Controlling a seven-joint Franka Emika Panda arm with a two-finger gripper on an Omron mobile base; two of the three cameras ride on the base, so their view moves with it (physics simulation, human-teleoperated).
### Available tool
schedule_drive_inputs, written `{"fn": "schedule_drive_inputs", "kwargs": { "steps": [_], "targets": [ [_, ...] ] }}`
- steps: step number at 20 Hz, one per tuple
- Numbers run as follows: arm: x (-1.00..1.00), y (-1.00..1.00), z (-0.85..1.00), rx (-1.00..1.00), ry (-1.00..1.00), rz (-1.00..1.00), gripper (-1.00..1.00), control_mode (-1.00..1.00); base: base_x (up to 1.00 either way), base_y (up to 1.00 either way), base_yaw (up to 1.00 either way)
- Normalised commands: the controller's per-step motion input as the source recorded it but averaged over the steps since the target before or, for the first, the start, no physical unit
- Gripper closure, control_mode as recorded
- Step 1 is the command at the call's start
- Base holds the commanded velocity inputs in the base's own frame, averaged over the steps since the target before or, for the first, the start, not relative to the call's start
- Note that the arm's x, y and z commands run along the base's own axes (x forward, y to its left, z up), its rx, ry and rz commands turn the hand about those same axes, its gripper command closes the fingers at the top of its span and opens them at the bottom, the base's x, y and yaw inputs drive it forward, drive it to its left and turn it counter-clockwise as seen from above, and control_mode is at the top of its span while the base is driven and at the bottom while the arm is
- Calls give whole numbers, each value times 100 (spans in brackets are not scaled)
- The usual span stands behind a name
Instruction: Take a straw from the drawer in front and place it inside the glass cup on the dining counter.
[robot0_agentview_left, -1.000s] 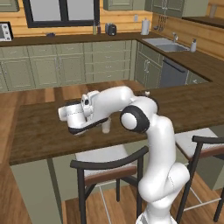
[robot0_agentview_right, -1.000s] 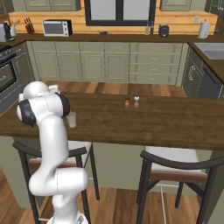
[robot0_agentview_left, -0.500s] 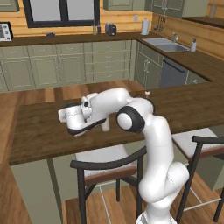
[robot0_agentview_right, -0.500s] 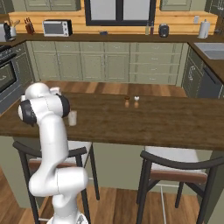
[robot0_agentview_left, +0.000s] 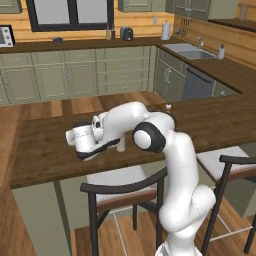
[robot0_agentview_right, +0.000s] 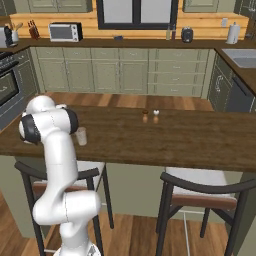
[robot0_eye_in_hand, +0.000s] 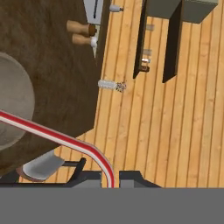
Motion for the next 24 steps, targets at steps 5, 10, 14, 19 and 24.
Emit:
{"fn": "schedule_drive_inputs", "kwargs": {
  "steps": [5,10,14,19,24],
  "targets": [
    [0,-1,-15,1,0,0,100,-100,0,0,0],
    [0,-9,-11,4,0,0,-100,-100,0,0,0],
    [0,-6,0,7,0,0,-100,-100,0,0,0],
    [0,-6,0,14,0,0,-100,-100,0,0,0],
    [0,-3,0,19,1,0,-100,-100,0,0,0]
  ]
}}
